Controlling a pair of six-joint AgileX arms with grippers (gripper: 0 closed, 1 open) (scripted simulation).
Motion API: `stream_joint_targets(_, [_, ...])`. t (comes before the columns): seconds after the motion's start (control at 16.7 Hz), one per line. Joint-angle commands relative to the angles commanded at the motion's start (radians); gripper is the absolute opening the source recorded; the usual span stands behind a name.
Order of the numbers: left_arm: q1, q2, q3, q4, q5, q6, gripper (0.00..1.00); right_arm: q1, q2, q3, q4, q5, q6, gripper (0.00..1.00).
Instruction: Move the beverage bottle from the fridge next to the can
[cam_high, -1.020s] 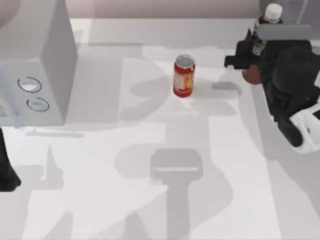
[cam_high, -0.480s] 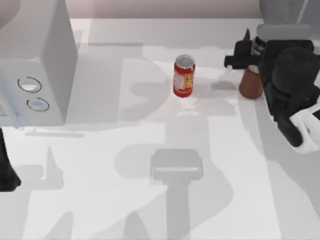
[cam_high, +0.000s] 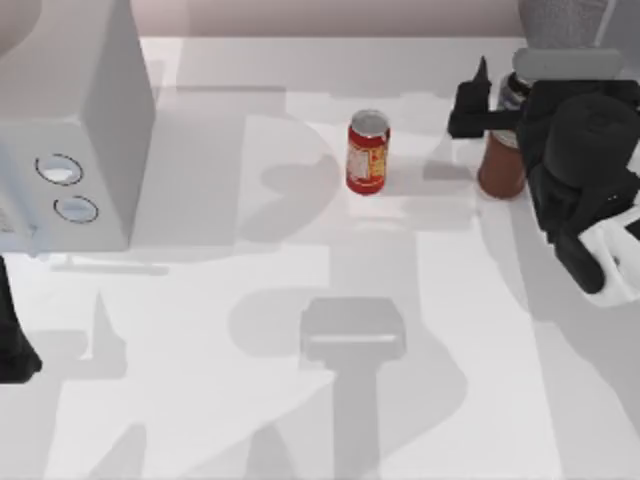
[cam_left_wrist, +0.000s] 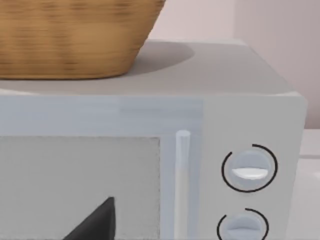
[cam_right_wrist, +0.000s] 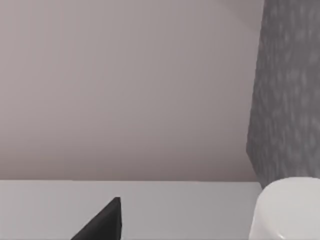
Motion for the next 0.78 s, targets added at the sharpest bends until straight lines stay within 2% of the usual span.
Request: stream_joint_targets(0.78, [0.000, 0.000, 0.000, 0.000, 0.000, 0.000, 1.00, 0.027, -0.062, -0.122, 0.053, 0.030, 0.002, 1.00])
